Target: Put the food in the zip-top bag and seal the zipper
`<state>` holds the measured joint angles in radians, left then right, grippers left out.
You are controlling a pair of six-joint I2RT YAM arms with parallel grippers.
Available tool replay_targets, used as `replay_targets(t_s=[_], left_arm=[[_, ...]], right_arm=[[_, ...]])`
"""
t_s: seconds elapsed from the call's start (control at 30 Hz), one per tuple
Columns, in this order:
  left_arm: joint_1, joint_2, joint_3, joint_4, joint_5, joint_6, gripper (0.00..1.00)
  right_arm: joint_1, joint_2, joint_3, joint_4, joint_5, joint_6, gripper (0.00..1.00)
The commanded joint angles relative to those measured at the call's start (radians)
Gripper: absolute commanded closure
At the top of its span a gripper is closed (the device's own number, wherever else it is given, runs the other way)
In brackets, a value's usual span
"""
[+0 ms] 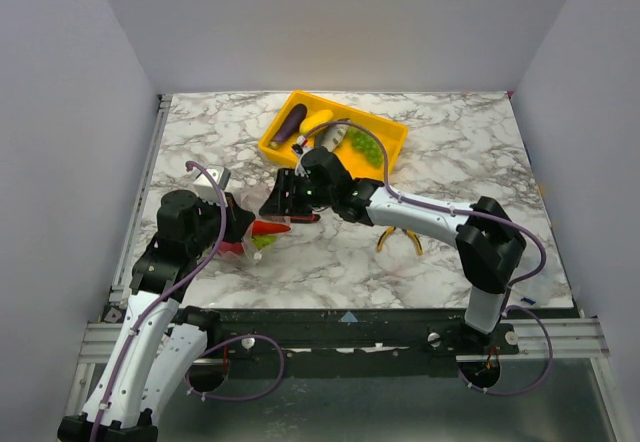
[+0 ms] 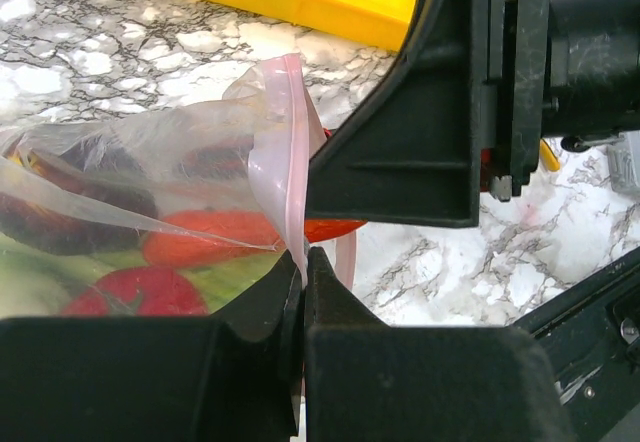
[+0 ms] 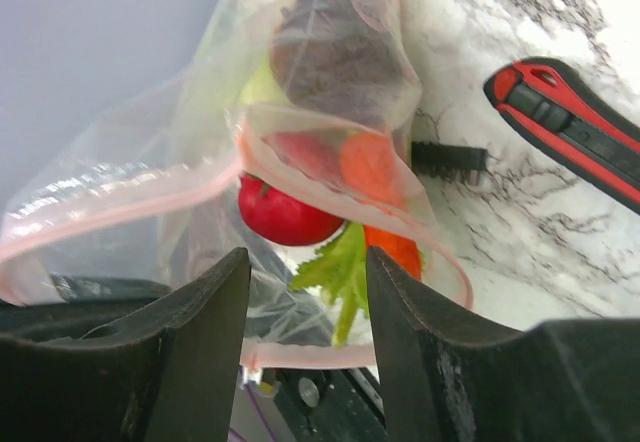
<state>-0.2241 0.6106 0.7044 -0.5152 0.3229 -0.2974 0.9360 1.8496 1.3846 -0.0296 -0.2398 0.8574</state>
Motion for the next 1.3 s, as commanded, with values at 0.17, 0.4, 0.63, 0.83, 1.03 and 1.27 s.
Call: replay_targets(t_s=[0.17,0.4,0.63,0.83,1.03,1.27], left_arm=[[-0.003,-0.005,-0.001,0.027,0.025,-0.003,1.00],[-0.003,0.001,0.000,0.026,0.018,-0.002,1.00],[-0.003,0.006,0.000,0.028,0.024,-0.002,1.00],[-0.003,0.005,-0.002,0.027,0.027,-0.002,1.00],[-0.003,0.005,-0.002,0.028,0.023,-0.002,1.00],[-0.003,0.005,0.000,0.028,0.024,-0.003,1.00]], right_arm=[[0.030,-0.061,-0.092,-0.092,0.093,-0.145,0.48],[0.040,-0.050,-0.090,-0.118,0.108,-0.184,0.56],[0.062,0.004,-0.050,-0.099,0.057,-0.213,0.53],[0.082,0.064,-0.004,-0.111,0.051,-0.288,0.58],[0.084,0.061,0.002,-0.113,0.079,-0.301,0.80],[0.085,-0.056,-0.056,-0.095,0.209,-0.155,1.00]])
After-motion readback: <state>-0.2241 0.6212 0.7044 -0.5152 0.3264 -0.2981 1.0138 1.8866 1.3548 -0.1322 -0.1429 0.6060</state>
